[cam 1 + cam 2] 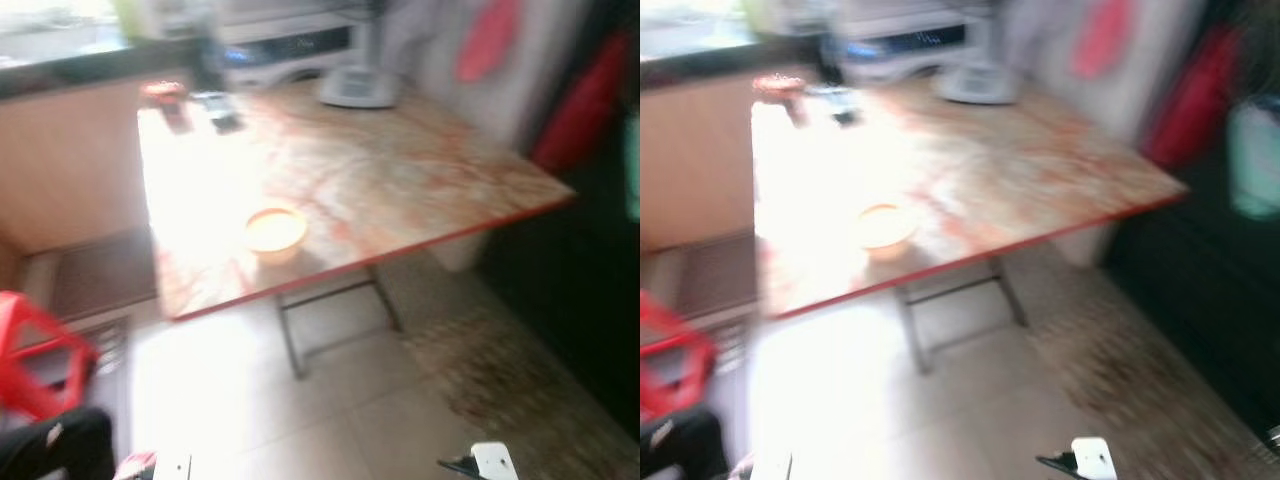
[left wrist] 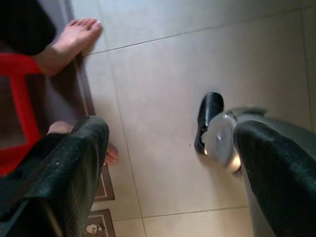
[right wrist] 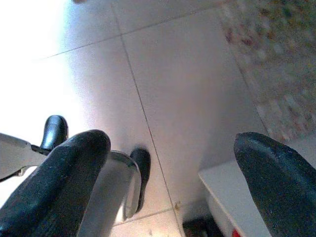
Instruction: Restocking fridge
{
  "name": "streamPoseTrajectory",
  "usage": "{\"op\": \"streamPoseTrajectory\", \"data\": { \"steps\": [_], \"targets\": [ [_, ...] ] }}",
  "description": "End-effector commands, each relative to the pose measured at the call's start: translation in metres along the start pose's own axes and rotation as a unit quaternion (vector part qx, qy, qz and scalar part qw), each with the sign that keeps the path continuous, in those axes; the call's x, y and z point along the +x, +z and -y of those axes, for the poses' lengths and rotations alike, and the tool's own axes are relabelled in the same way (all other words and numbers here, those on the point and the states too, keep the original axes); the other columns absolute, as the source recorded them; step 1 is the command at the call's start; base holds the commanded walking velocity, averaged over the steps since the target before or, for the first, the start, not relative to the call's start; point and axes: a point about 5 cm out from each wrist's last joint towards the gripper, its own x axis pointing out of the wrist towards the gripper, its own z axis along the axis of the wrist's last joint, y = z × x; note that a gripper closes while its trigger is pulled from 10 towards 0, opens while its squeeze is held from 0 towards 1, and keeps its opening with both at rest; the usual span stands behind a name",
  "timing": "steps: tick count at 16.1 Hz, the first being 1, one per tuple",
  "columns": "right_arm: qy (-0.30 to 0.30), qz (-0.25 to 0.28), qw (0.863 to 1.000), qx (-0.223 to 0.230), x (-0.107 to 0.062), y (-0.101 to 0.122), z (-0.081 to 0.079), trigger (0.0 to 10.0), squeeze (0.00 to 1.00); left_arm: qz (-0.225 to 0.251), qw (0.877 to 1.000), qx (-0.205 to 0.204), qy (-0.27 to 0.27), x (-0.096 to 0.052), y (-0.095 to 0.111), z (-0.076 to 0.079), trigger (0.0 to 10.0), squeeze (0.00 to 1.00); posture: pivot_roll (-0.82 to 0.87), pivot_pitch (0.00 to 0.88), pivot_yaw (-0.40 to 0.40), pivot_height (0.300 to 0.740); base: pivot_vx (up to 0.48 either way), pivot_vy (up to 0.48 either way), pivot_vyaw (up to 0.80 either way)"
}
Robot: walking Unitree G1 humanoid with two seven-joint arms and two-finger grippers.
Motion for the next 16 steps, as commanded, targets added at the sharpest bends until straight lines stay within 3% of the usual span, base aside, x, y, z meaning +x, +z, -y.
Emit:
{"op": "streamPoseTrajectory", "data": {
  "steps": [1, 3, 11, 16],
  "targets": [
    [-0.002, -0.005, 1.0, -0.001, -0.0011, -0.004, 0.0018, 10.0, 0.0, -0.012, 1.0, 0.002, -0.003, -0.0008, -0.007, 0.0009, 10.0, 0.0, -0.09, 0.0, 0.044, 0.74, 0.0, 0.0, 0.8],
    [0.0, -0.004, 1.0, 0.0, -0.0009, -0.0035, 0.0007, 10.0, 0.0, -0.005, 1.0, -0.007, -0.005, -0.0006, -0.0045, 0.001, 10.0, 0.0, -0.09, 0.0, 0.044, 0.74, 0.0, 0.0, 0.69],
    [0.002, -0.001, 1.0, 0.005, -0.0004, -0.0018, 0.0001, 10.0, 0.0, -0.004, 1.0, -0.012, -0.007, -0.0003, -0.0027, 0.0014, 10.0, 0.0, -0.09, 0.0, 0.042, 0.74, 0.0, 0.0, 0.0],
    [-0.002, 0.003, 1.0, 0.005, -0.0004, -0.001, 0.0005, 10.0, 0.0, -0.004, 1.0, -0.009, -0.007, -0.0002, -0.0022, 0.0012, 10.0, 0.0, -0.09, 0.0, 0.043, 0.74, 0.0, 0.0, 0.8]
  ]
}}
